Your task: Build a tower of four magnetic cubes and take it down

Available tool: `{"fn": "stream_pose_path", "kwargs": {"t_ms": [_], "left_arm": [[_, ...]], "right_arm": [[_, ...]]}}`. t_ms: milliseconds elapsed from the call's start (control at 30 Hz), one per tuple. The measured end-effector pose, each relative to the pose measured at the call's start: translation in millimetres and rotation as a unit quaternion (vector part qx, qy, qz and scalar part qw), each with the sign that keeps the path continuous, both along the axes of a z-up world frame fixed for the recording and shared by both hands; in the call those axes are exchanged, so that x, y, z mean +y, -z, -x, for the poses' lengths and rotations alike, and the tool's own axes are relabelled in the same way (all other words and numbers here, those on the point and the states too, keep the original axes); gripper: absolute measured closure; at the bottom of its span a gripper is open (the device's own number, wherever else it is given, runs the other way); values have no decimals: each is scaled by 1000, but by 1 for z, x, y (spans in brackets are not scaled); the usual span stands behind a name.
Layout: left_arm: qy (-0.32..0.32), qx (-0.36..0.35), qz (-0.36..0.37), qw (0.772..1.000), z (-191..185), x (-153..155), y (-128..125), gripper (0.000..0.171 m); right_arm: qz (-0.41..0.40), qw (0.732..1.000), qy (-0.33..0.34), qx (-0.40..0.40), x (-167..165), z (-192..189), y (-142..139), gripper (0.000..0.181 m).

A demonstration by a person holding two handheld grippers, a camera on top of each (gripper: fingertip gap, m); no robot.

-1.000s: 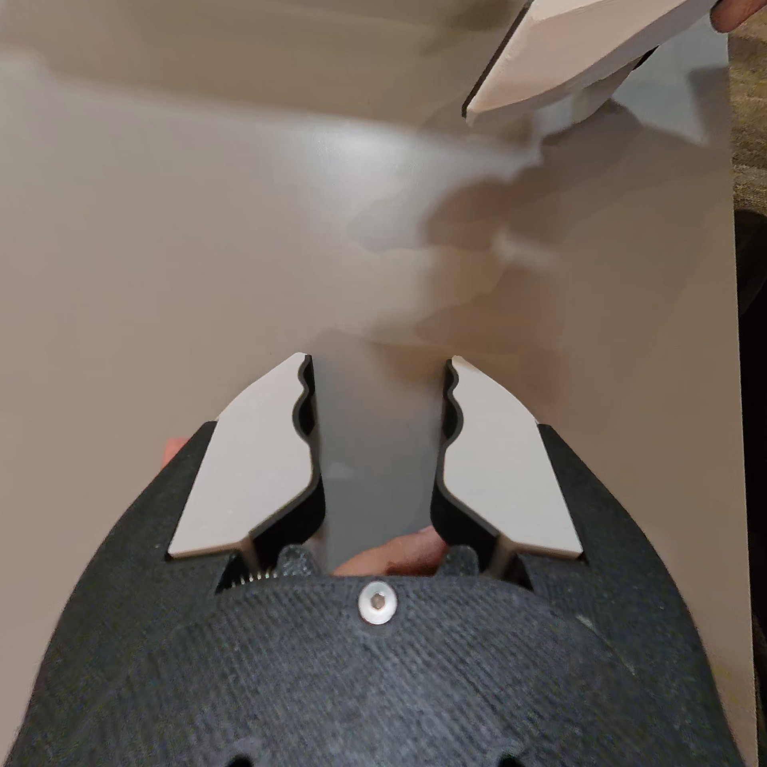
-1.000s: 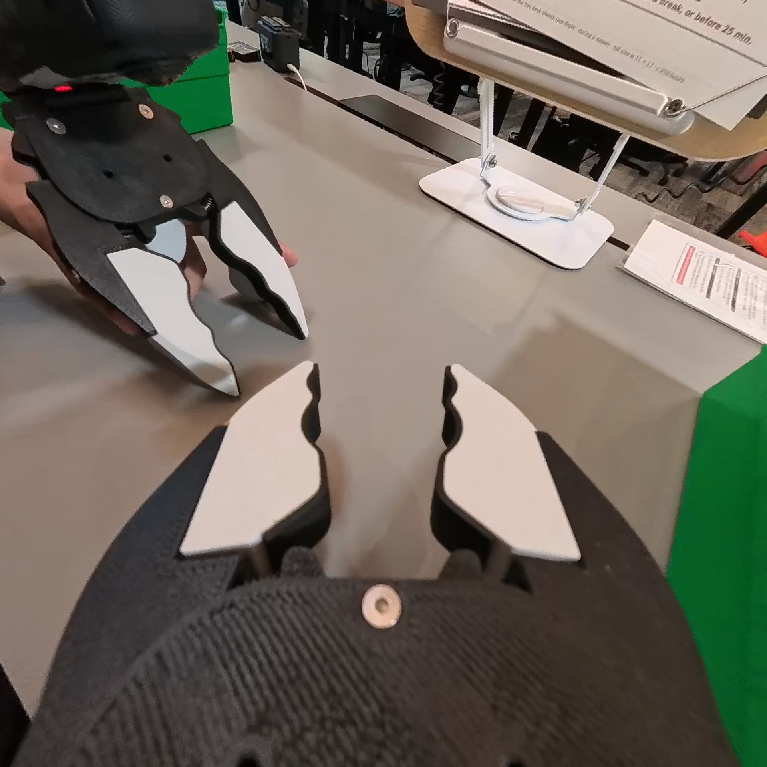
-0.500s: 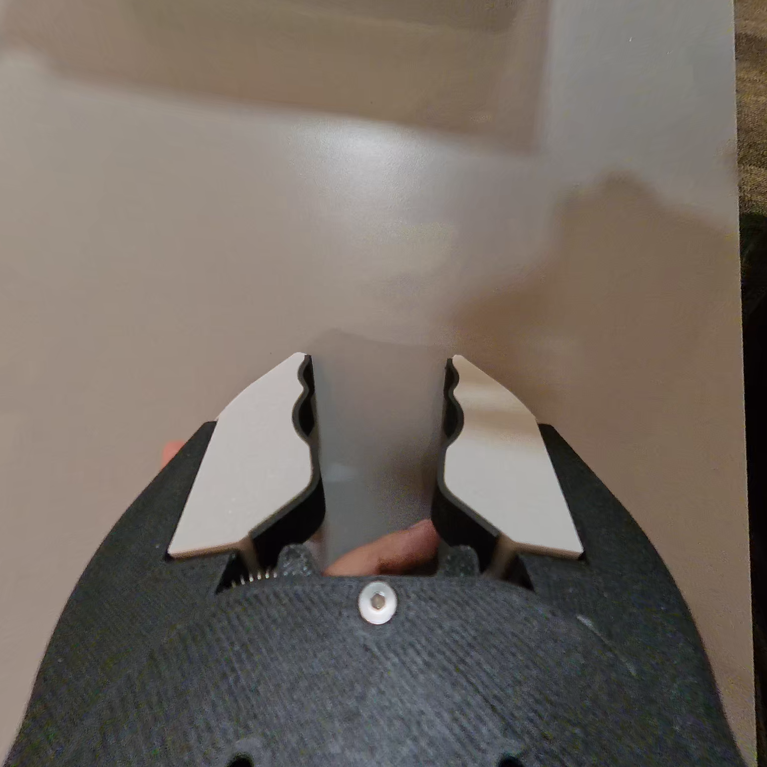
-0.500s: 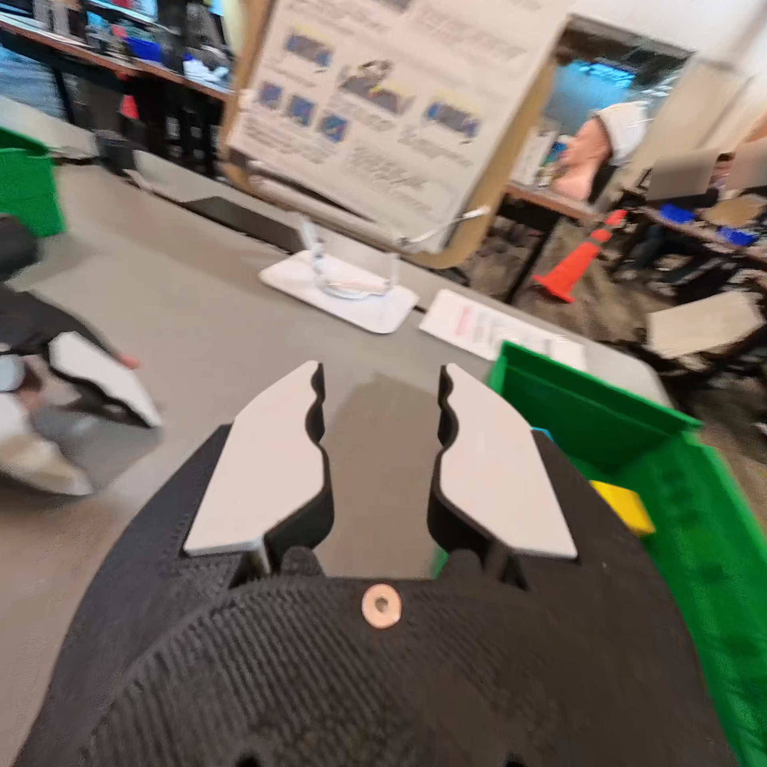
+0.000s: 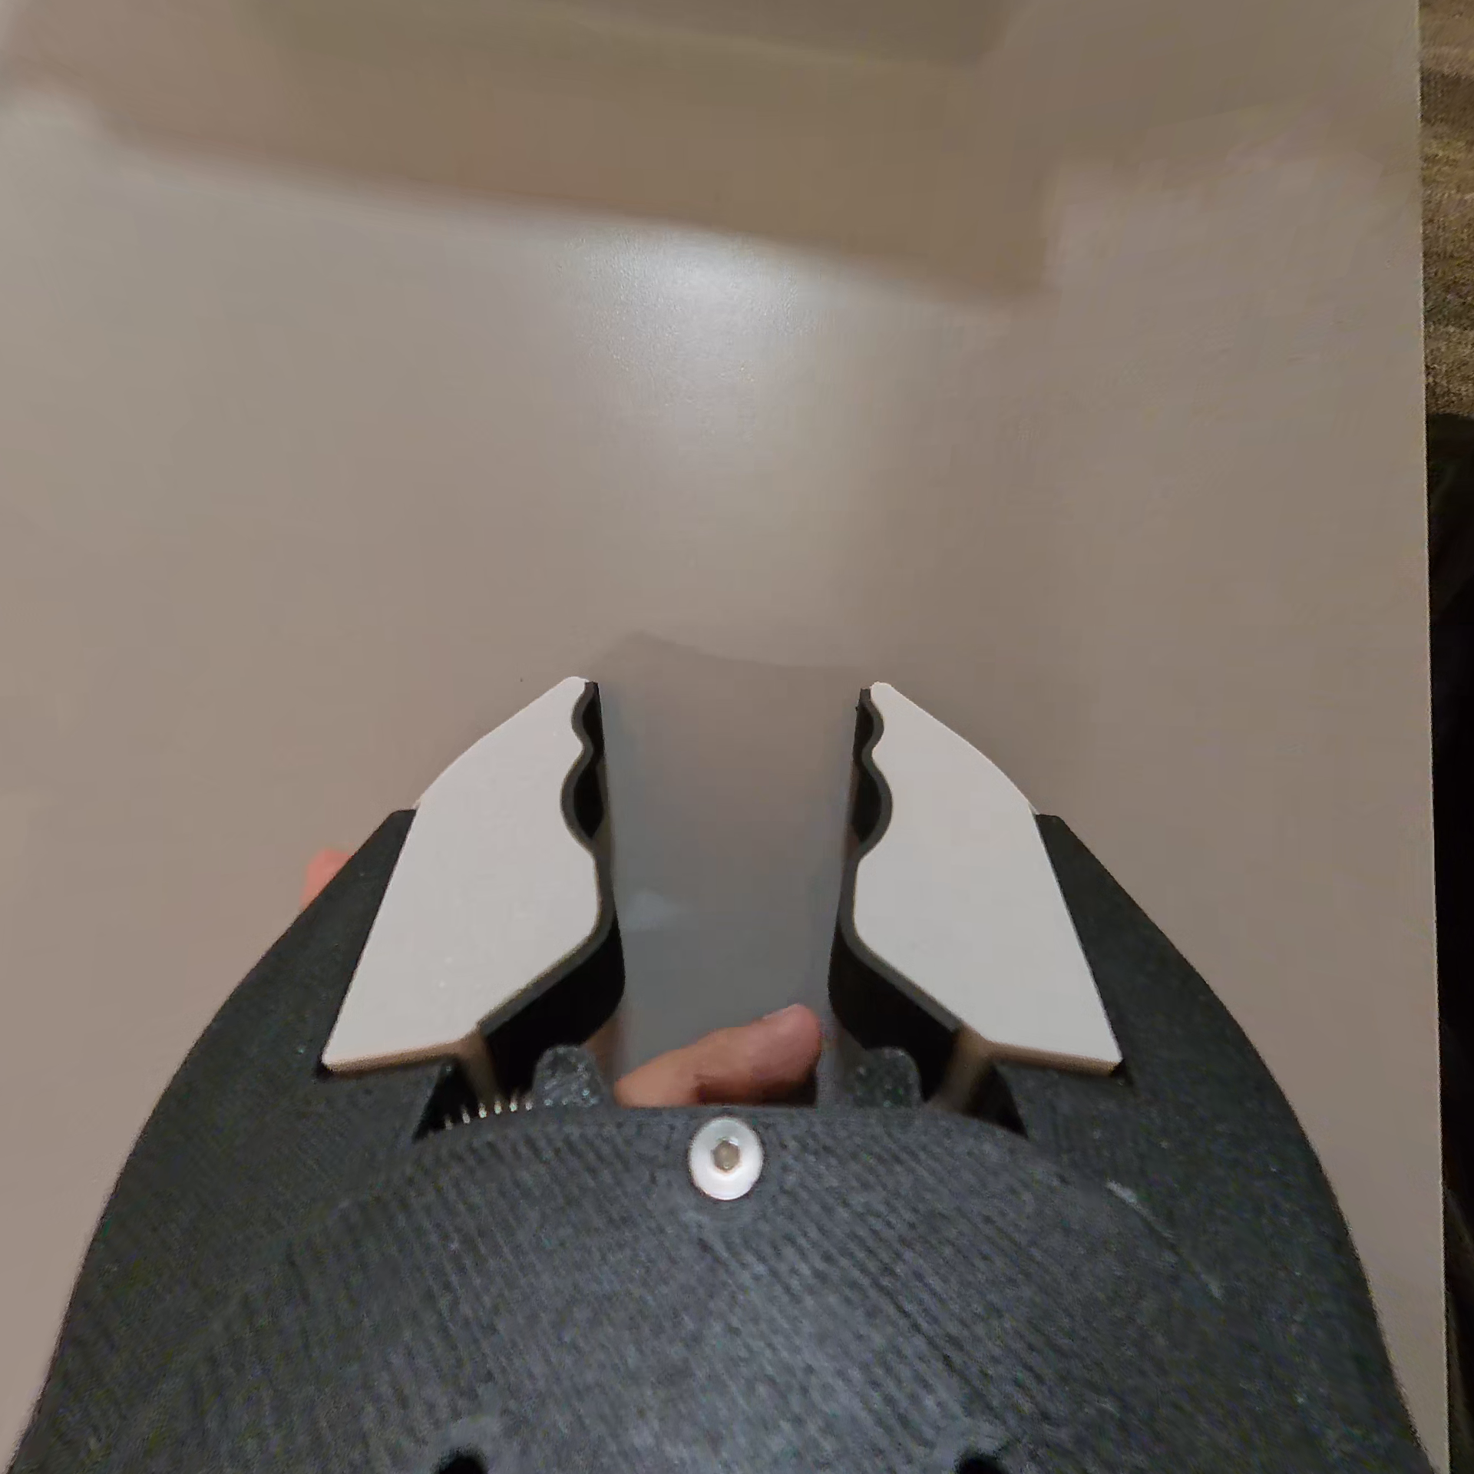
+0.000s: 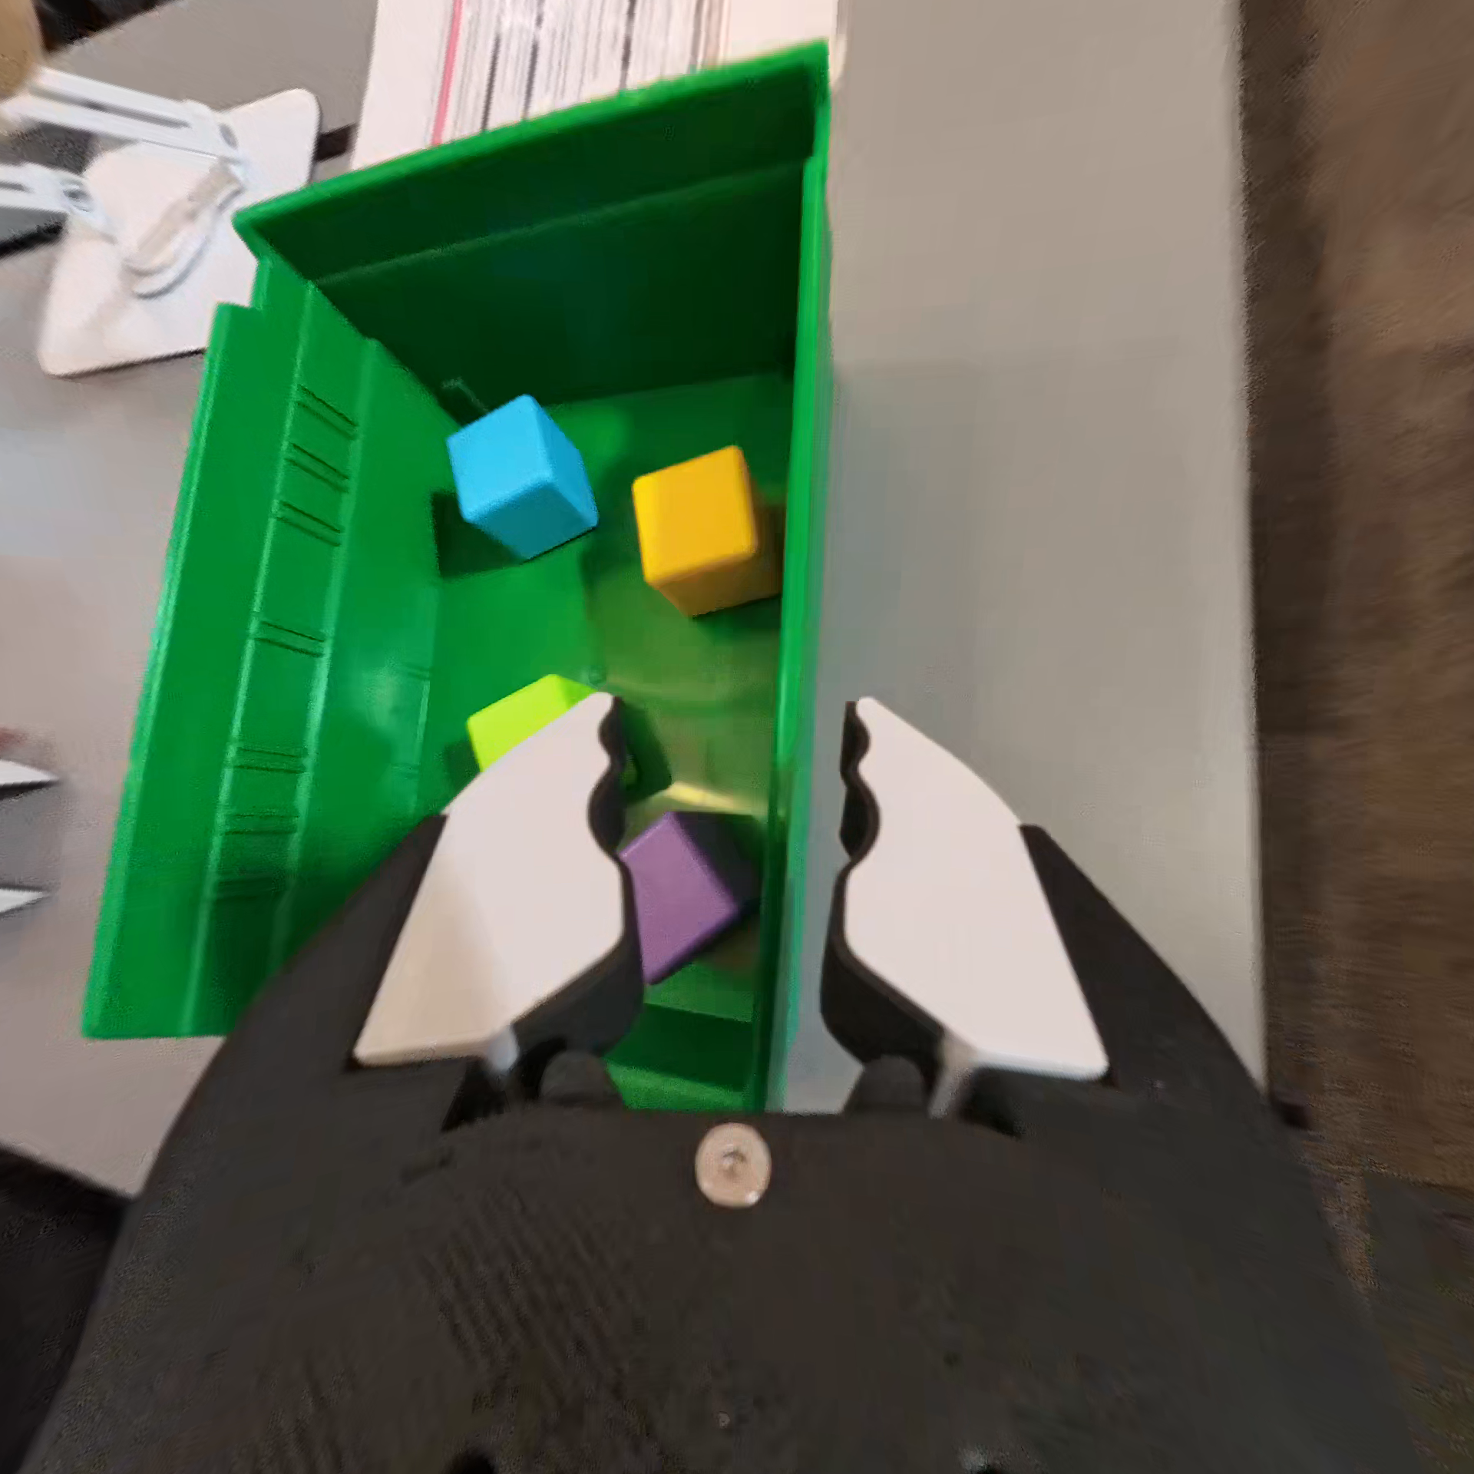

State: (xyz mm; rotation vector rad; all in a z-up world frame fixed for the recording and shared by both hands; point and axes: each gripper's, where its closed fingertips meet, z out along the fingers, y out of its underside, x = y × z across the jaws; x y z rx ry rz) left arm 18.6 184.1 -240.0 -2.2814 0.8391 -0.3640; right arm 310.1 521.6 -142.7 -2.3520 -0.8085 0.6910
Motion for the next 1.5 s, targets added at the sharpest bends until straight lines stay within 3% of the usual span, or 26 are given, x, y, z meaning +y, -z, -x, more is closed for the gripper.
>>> {"fn": "stream_pose_path", "kwargs": {"t_ms": [133, 233, 333, 367, 433, 500, 600, 667, 733, 800, 900, 1000, 1067, 1267, 1500], "left_arm": [[-26, -13, 5, 1000, -1, 3, -1, 110], [-76, -27, 16, 997, -5, 7, -7, 103], [-162, 7, -46, 986, 11, 11, -38, 104], [-212, 21, -85, 973, 25, 9, -55, 104], [-320, 53, -190, 927, 66, -3, -96, 104], [-386, 110, -248, 882, 106, -37, -126, 116], [-490, 215, -229, 813, 173, -109, -139, 115], [-572, 251, -208, 752, 216, -161, -140, 118], [-618, 234, -185, 728, 242, -192, -132, 121], [-633, 191, -162, 732, 257, -198, -119, 123], [-628, 185, -105, 749, 275, -199, -89, 124], [-599, 130, -111, 782, 265, -181, -83, 164], [-594, 158, -103, 782, 268, -183, -84, 165], [-586, 160, -115, 786, 276, -197, -104, 165], [-613, 191, -157, 750, 283, -246, -151, 161]], "right_arm": [[62, 998, 7, -1, 6, 2, 28, 171], [62, 998, -7, -9, 7, 1, 30, 171], [5, 997, -15, -80, 7, -2, 31, 177], [-7, 995, -16, -98, 5, -1, 31, 178], [1, 995, -15, -99, -3, 3, 31, 178], [5, 996, -14, -91, -10, 9, 31, 178], [1, 996, -15, -92, -24, 18, 30, 178], [1, 996, -16, -86, -37, 27, 30, 179], [-1, 997, -21, -74, -51, 40, 29, 179], [5, 997, -38, -63, -69, 58, 28, 178], [13, 996, -70, -57, -99, 88, 30, 178], [19, 993, -104, -52, -128, 124, 30, 178], [24, 990, -131, -47, -146, 152, 30, 178], [33, 979, -198, -38, -201, 255, 28, 177], [55, 967, -247, -42, -260, 375, 29, 176]]}}
